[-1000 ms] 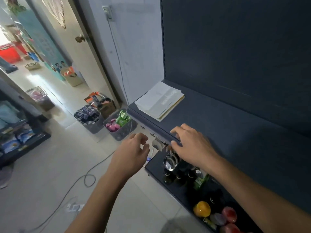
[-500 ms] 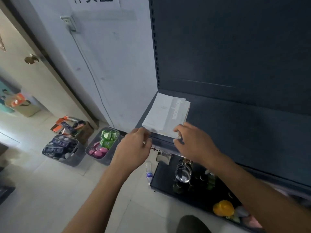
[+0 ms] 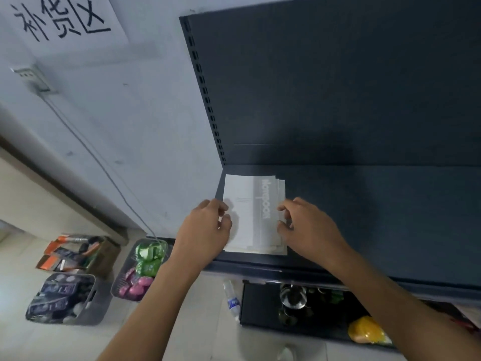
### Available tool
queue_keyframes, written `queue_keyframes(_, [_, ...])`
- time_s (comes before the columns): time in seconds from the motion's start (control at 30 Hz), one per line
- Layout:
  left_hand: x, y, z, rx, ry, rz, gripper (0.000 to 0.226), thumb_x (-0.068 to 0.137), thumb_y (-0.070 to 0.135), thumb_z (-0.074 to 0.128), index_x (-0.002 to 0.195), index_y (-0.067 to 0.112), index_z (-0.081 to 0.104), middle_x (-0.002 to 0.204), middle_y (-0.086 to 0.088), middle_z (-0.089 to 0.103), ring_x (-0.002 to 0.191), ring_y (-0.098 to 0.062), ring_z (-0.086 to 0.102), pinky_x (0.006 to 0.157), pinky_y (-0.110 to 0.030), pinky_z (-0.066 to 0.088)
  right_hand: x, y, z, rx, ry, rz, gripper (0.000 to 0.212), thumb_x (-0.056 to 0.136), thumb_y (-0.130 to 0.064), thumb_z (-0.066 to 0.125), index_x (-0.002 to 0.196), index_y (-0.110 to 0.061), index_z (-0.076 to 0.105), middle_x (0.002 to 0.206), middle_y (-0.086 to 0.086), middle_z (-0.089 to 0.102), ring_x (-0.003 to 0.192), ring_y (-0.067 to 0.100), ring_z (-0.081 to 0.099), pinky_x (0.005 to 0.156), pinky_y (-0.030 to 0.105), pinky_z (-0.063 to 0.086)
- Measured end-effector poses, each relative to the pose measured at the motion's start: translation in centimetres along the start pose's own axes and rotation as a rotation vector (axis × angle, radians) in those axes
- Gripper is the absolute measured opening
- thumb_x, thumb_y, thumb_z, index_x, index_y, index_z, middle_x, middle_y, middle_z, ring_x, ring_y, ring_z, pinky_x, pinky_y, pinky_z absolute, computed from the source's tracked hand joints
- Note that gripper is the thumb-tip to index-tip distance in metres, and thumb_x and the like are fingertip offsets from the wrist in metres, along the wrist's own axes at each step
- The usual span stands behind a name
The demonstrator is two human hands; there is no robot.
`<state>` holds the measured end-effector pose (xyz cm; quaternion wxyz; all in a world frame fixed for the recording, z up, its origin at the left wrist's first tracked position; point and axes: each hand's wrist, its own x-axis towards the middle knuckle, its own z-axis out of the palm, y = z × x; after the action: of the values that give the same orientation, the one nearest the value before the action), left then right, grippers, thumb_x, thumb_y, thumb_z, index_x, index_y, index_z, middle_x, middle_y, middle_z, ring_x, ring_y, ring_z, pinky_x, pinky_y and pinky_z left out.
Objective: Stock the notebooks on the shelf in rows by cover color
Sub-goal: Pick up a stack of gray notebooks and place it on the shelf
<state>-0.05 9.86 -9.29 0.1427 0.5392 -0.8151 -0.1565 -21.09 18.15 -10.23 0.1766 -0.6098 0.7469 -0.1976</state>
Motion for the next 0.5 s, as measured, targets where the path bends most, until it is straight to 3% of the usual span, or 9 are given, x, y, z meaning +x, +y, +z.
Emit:
queue_keyframes(0.2, [3.4, -0.7, 1.3, 0.003, -0.011, -0.071, 0.028, 0.098, 0.027, 0.053, 0.122, 0.014, 0.059, 0.112, -0.003, 0.062, 0.09, -0.022, 0.062, 0.076, -0.034, 0.05, 1.4, 0.7, 1.2, 0.045, -0.001, 0.152, 0.037, 0.095, -0.032, 0.059, 0.131, -0.023, 0.057, 0.117, -0.008, 0.058, 0.096, 0.013, 0.06, 0.079, 0.034, 0.053])
queue_keyframes(0.33, [4.9, -1.2, 2.1, 0.038, -0.06, -0.112, 0.026, 0.099, 0.037, 0.052, 0.103, 0.012, 0.056, 0.097, -0.004, 0.058, 0.075, -0.02, 0.056, 0.065, -0.031, 0.043, 2.5, 0.5, 2.3, 0.017, -0.025, 0.258, 0.022, 0.098, -0.039, 0.053, 0.107, -0.019, 0.056, 0.105, -0.002, 0.053, 0.086, 0.018, 0.057, 0.074, 0.035, 0.05])
queue_keyframes(0.4, [5.7, -1.7, 2.6, 0.071, -0.108, -0.121, 0.034, 0.098, 0.045, 0.053, 0.107, 0.012, 0.054, 0.094, -0.001, 0.055, 0.077, -0.02, 0.055, 0.067, -0.033, 0.045, 3.1, 0.1, 2.8, 0.012, -0.052, 0.3, 0.028, 0.1, -0.045, 0.049, 0.098, -0.018, 0.051, 0.105, 0.001, 0.049, 0.083, 0.02, 0.055, 0.072, 0.035, 0.046])
queue_keyframes(0.5, [6.7, -2.2, 3.1, 0.07, -0.187, -0.148, 0.038, 0.097, 0.046, 0.056, 0.116, 0.013, 0.053, 0.098, -0.001, 0.055, 0.083, -0.019, 0.051, 0.071, -0.033, 0.043, 3.7, -0.8, 3.6, 0.001, -0.075, 0.345, 0.037, 0.101, -0.049, 0.044, 0.105, -0.014, 0.054, 0.113, 0.005, 0.047, 0.09, 0.024, 0.057, 0.078, 0.037, 0.049])
